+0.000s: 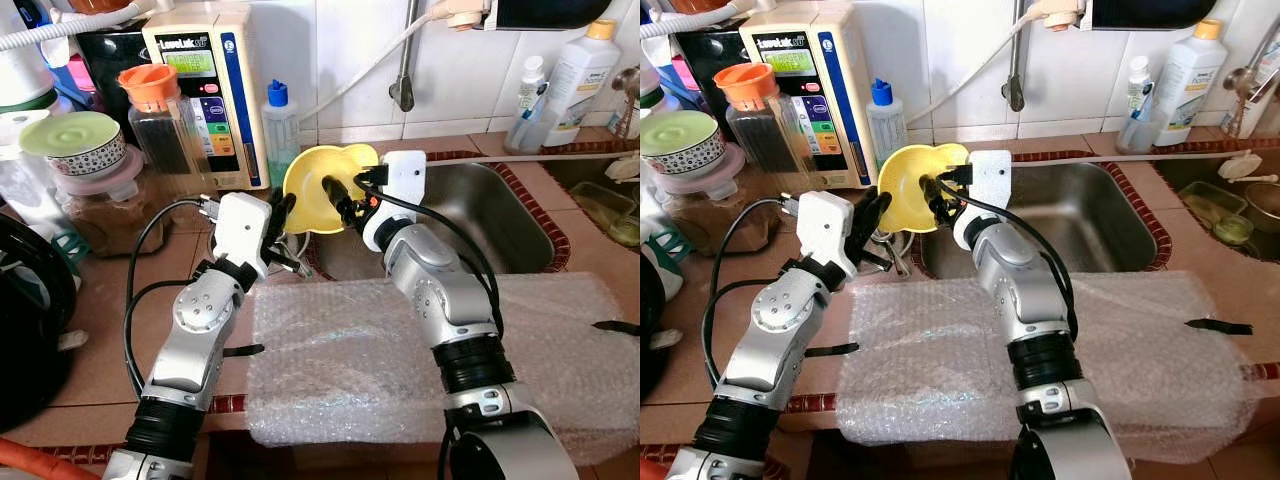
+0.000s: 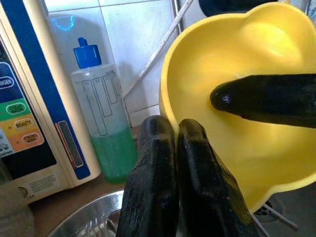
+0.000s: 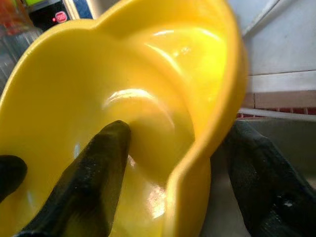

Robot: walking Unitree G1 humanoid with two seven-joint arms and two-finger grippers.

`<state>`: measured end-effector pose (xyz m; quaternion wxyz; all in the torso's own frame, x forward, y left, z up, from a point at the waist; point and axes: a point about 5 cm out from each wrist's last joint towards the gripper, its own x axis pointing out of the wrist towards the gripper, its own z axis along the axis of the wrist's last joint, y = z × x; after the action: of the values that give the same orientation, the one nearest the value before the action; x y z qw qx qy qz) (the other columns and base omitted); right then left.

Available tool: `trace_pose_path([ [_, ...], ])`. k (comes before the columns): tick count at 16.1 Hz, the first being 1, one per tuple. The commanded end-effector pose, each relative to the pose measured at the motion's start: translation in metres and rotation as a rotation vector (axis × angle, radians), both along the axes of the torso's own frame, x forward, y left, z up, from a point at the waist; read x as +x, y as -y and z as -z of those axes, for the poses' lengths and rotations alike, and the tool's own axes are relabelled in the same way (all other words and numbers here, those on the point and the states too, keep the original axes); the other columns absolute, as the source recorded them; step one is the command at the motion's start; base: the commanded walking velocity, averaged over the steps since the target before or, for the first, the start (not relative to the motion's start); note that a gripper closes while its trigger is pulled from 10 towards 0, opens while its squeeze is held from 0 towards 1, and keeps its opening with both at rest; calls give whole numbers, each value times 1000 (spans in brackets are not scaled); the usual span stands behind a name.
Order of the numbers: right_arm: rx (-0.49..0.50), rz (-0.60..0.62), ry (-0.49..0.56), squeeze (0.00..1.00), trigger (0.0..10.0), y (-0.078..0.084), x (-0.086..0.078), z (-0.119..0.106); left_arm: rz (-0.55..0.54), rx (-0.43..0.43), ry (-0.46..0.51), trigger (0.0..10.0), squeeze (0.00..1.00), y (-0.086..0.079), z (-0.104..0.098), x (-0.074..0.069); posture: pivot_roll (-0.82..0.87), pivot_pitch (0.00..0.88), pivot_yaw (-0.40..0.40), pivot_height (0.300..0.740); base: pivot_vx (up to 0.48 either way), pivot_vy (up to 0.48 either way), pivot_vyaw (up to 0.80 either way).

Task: Kitchen organization

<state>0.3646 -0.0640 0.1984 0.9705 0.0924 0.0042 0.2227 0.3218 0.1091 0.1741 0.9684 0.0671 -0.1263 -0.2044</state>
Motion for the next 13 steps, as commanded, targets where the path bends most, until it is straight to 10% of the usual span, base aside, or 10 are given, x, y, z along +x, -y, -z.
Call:
trace_pose_path([
  [1,-14,-11,-18,0,0,-7,1,-1,19,10,50,1569,0,5,-8,-2,-225,22,53,740,0,0,0],
  [4,-45,-29,-15,0,0,-19,-1,-4,-8,23,41,4510,0,6,-6,0,-229,25,57,740,0,0,0],
  [12,-33,-70,-70,0,0,-35,-7,1,-8,8,41,6078,0,9,-7,0,-224,29,57,740,0,0,0],
  [13,-31,-60,-80,0,0,-34,-7,3,-5,4,41,9176,0,10,-7,0,-225,30,57,740,0,0,0],
])
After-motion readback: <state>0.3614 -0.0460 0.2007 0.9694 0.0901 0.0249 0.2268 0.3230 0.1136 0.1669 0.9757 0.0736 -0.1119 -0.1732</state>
